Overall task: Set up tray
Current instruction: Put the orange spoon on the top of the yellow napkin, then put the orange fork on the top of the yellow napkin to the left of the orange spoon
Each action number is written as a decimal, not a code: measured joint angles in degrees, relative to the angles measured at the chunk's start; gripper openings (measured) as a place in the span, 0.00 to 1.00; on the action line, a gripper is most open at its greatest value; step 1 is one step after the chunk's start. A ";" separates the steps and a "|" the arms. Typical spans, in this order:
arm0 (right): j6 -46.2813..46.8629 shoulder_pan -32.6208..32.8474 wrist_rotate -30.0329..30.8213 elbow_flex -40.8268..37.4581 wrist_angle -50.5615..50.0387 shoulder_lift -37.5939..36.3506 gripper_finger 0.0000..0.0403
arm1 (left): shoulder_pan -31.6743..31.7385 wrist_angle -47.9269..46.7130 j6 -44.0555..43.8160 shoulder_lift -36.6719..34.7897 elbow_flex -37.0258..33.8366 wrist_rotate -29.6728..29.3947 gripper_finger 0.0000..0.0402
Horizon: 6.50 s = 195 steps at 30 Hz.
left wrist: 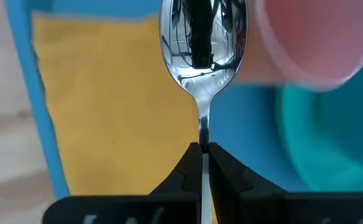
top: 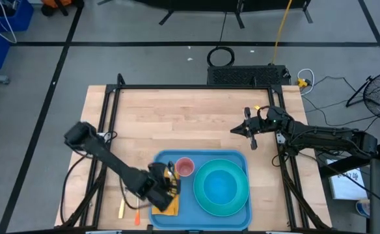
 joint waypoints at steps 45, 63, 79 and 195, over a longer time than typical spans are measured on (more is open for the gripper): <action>1.05 0.01 0.00 0.00 0.94 0.00 0.01 | 0.96 3.29 1.00 9.16 -1.06 4.02 0.28; 1.24 0.02 0.00 0.00 0.83 -0.02 0.01 | -8.89 -10.96 -4.92 3.37 6.30 17.13 0.31; 1.31 0.02 0.00 0.00 1.31 -0.01 0.01 | -13.50 -20.76 -15.82 3.76 0.35 17.59 0.41; 1.92 0.02 0.00 -0.02 0.94 0.00 0.01 | -0.95 -3.19 -6.80 9.20 -3.03 2.74 0.02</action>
